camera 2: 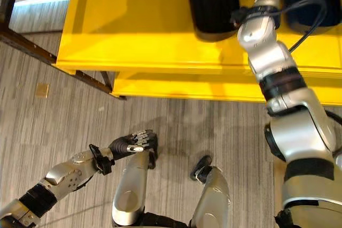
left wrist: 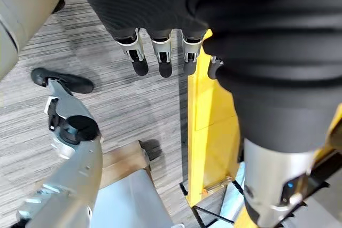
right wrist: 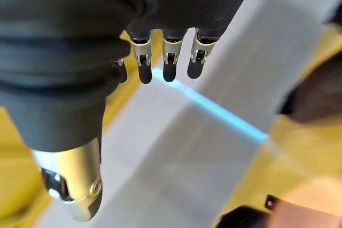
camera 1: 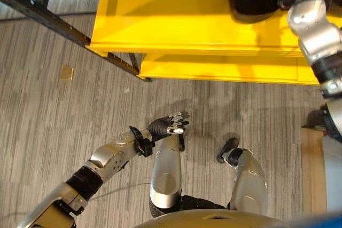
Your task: Move parts from the plastic box to the shelf.
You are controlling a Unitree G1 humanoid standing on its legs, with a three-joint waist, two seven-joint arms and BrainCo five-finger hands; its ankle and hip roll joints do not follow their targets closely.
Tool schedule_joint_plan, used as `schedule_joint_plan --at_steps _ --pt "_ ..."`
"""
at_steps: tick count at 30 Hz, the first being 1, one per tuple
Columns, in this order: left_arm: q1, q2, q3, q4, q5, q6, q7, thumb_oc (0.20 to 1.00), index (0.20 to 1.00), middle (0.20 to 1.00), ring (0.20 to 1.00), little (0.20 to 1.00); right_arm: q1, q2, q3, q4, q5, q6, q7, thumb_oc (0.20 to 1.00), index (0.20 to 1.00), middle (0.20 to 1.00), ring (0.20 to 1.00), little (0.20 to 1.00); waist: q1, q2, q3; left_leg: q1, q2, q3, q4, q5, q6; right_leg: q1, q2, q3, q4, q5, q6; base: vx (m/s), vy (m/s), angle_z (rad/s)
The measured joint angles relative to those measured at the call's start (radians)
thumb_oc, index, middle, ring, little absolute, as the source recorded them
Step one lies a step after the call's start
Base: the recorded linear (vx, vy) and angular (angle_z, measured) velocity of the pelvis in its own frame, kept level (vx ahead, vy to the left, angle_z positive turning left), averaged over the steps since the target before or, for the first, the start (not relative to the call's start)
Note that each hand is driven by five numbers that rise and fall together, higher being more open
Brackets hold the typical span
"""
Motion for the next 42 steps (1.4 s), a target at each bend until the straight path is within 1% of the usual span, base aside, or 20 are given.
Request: schedule_joint_plan --at_steps 2,3,4,6,7,8,10,13,15,17,19,20,21,22,24,27,30,37,40,42 --pt "0.026 -0.006 0.001 0.001 0.045 -0.012 -0.006 1.0 1.0 1.0 1.0 1.0 0.109 -0.033 -0.036 -0.126 -0.016 0.001 0.059 1.0 1.0 1.0 1.0 1.0 -0.036 0.0 -0.002 0.007 -0.002 0.009 -0.004 -0.002 0.005 0.008 0.004 0.007 -0.026 0.02 0.005 -0.02 0.2 -0.15" --pt "0.032 -0.016 0.001 0.01 0.096 -0.013 -0.024 1.0 1.0 1.0 1.0 1.0 0.316 -0.047 -0.115 -0.297 -0.016 0.008 0.102 1.0 1.0 1.0 1.0 1.0 -0.066 -0.006 -0.004 0.025 -0.002 0.021 -0.009 -0.006 0.009 0.026 0.007 0.012 -0.049 0.033 0.01 -0.06 0.225 -0.27" --pt "0.045 -0.017 -0.001 0.007 0.15 -0.022 -0.055 1.0 1.0 1.0 1.0 1.0 0.598 -0.048 -0.182 -0.445 -0.027 -0.014 0.135 1.0 1.0 1.0 1.0 1.0 -0.105 -0.013 -0.007 0.054 -0.003 0.046 -0.02 -0.014 0.016 0.045 0.012 0.03 -0.078 0.049 0.02 -0.04 0.201 -0.5" --pt "0.059 -0.01 0.006 0.012 0.15 -0.04 -0.051 1.0 1.0 1.0 1.0 1.0 0.73 -0.051 -0.158 -0.458 -0.062 -0.02 0.158 1.0 1.0 1.0 1.0 1.0 -0.172 -0.023 -0.009 0.071 0.001 0.074 -0.031 -0.025 0.016 0.049 0.025 0.062 -0.108 0.07 0.029 -0.02 0.077 -0.5" --pt "0.056 -0.016 0.02 0.02 0.149 -0.058 -0.047 1.0 1.0 1.0 1.0 1.0 0.949 -0.057 -0.23 -0.591 -0.148 -0.055 0.142 1.0 1.0 1.0 1.0 1.0 -0.202 -0.027 -0.014 0.102 0.005 0.095 -0.057 -0.022 0.017 0.073 0.036 0.066 -0.139 0.083 0.032 -0.02 0.015 -0.5" --pt "0.087 -0.012 0.053 0.023 0.149 -0.075 -0.043 1.0 1.0 1.0 1.0 1.0 0.992 -0.058 -0.212 -0.624 -0.196 -0.097 0.139 1.0 1.0 1.0 1.0 1.0 -0.236 -0.051 -0.028 0.111 0.015 0.11 -0.061 -0.029 0.011 0.074 0.05 0.087 -0.151 0.086 0.032 0.03 0.011 -0.52" --pt "0.085 -0.016 0.06 0.031 0.15 -0.089 -0.043 1.0 1.0 1.0 1.0 1.0 0.99 -0.081 -0.234 -0.654 -0.278 -0.154 0.122 1.0 1.0 1.0 1.0 1.0 -0.262 -0.065 -0.037 0.141 0.024 0.127 -0.082 -0.022 0.003 0.083 0.067 0.1 -0.169 0.093 0.026 0.03 0.001 -0.35" --pt "0.112 -0.016 0.055 0.032 0.15 -0.103 -0.045 1.0 1.0 1.0 1.0 1.0 0.943 -0.14 -0.226 -0.674 -0.34 -0.218 0.13 1.0 1.0 1.0 1.0 1.0 -0.25 -0.061 -0.078 0.154 0.032 0.132 -0.104 -0.006 -0.01 0.086 0.078 0.097 -0.17 0.09 0.021 -0.03 -0.031 -0.04" --pt "0.126 -0.012 0.05 0.032 0.151 -0.105 -0.05 1.0 1.0 1.0 1.0 1.0 0.881 -0.225 -0.196 -0.659 -0.371 -0.256 0.165 1.0 1.0 1.0 1.0 1.0 -0.23 -0.055 -0.084 0.166 0.029 0.139 -0.123 0.007 -0.011 0.088 0.078 0.097 -0.171 0.09 0.02 -0.04 -0.047 0.01" --pt "0.143 0.004 0.039 0.036 0.157 -0.11 -0.057 1.0 1.0 1.0 1.0 1.0 0.783 -0.342 -0.091 -0.628 -0.396 -0.302 0.228 1.0 1.0 1.0 1.0 1.0 -0.203 -0.052 -0.089 0.168 0.028 0.138 -0.127 0.011 -0.012 0.088 0.078 0.096 -0.169 0.09 0.019 -0.04 -0.058 0.01" --pt "0.147 0.029 0.023 0.037 0.158 -0.112 -0.067 1.0 1.0 1.0 1.0 1.0 0.733 -0.388 -0.035 -0.602 -0.429 -0.337 0.264 1.0 1.0 1.0 1.0 1.0 -0.179 -0.052 -0.089 0.167 0.028 0.135 -0.126 0.013 -0.012 0.089 0.076 0.091 -0.168 0.089 0.018 -0.02 -0.045 0.06" --pt "0.15 0.038 0.024 0.044 0.158 -0.116 -0.073 1.0 1.0 1.0 1.0 1.0 0.719 -0.388 -0.021 -0.591 -0.445 -0.342 0.274 1.0 1.0 1.0 1.0 1.0 -0.163 -0.053 -0.09 0.166 0.026 0.132 -0.127 0.013 -0.011 0.092 0.075 0.089 -0.169 0.089 0.018 -0.05 -0.058 0.08" --pt "0.153 0.042 0.025 0.05 0.158 -0.119 -0.075 1.0 1.0 1.0 1.0 1.0 0.71 -0.388 -0.018 -0.585 -0.458 -0.349 0.275 1.0 1.0 1.0 1.0 1.0 -0.151 -0.053 -0.089 0.163 0.025 0.13 -0.129 0.013 -0.011 0.092 0.074 0.088 -0.168 0.089 0.019 -0.09 -0.065 0.15" --pt "0.164 0.068 0.023 0.051 0.159 -0.123 -0.09 1.0 1.0 1.0 1.0 1.0 0.645 -0.409 0.024 -0.56 -0.503 -0.35 0.254 1.0 1.0 1.0 1.0 1.0 -0.149 -0.053 -0.089 0.152 0.022 0.119 -0.134 0.017 -0.009 0.086 0.073 0.081 -0.171 0.09 0.019 -0.11 -0.059 0.26" --pt "0.157 0.076 0.021 0.054 0.16 -0.129 -0.092 1.0 1.0 1.0 1.0 1.0 0.576 -0.41 0.058 -0.523 -0.541 -0.335 0.237 1.0 1.0 1.0 1.0 1.0 -0.136 -0.054 -0.089 0.135 0.018 0.105 -0.144 0.025 -0.003 0.076 0.068 0.062 -0.169 0.089 0.018 -0.08 -0.051 0.22" --pt "0.146 0.073 0.009 0.058 0.179 -0.13 -0.1 1.0 1.0 1.0 1.0 1.0 0.498 -0.408 0.141 -0.498 -0.545 -0.289 0.288 1.0 1.0 1.0 1.0 1.0 -0.124 -0.055 -0.087 0.13 0.016 0.104 -0.147 0.03 -0.01 0.072 0.066 0.06 -0.17 0.089 0.018 -0.01 -0.011 0.01" --pt "0.113 0.069 -0.001 0.077 0.188 -0.132 -0.118 1.0 1.0 1.0 1.0 1.0 0.445 -0.398 0.216 -0.443 -0.546 -0.261 0.339 1.0 1.0 1.0 1.0 1.0 -0.119 -0.055 -0.082 0.131 0.013 0.104 -0.15 0.03 -0.009 0.072 0.065 0.06 -0.172 0.089 0.018 0.0 0.0 0.0" --pt "0.081 0.067 0.001 0.114 0.19 -0.148 -0.128 1.0 1.0 1.0 1.0 1.0 0.429 -0.355 0.233 -0.318 -0.567 -0.215 0.407 1.0 1.0 1.0 1.0 1.0 -0.103 -0.056 -0.043 0.131 0.006 0.104 -0.153 0.03 -0.009 0.072 0.058 0.057 -0.17 0.088 0.02 0.0 0.0 0.0" --pt "0.081 0.067 0.003 0.118 0.197 -0.147 -0.133 1.0 1.0 1.0 1.0 1.0 0.426 -0.329 0.234 -0.28 -0.573 -0.194 0.439 1.0 1.0 1.0 1.0 1.0 -0.1 -0.056 -0.038 0.131 0.001 0.102 -0.156 0.03 -0.009 0.072 0.054 0.055 -0.169 0.087 0.022 0.0 -0.005 0.01" --pt "0.078 0.065 0.012 0.118 0.198 -0.147 -0.137 1.0 1.0 1.0 1.0 1.0 0.423 -0.302 0.234 -0.231 -0.574 -0.178 0.439 1.0 1.0 1.0 1.0 1.0 -0.099 -0.058 -0.036 0.131 -0.003 0.1 -0.158 0.031 -0.008 0.072 0.049 0.053 -0.167 0.085 0.025 0.0 -0.019 0.05"
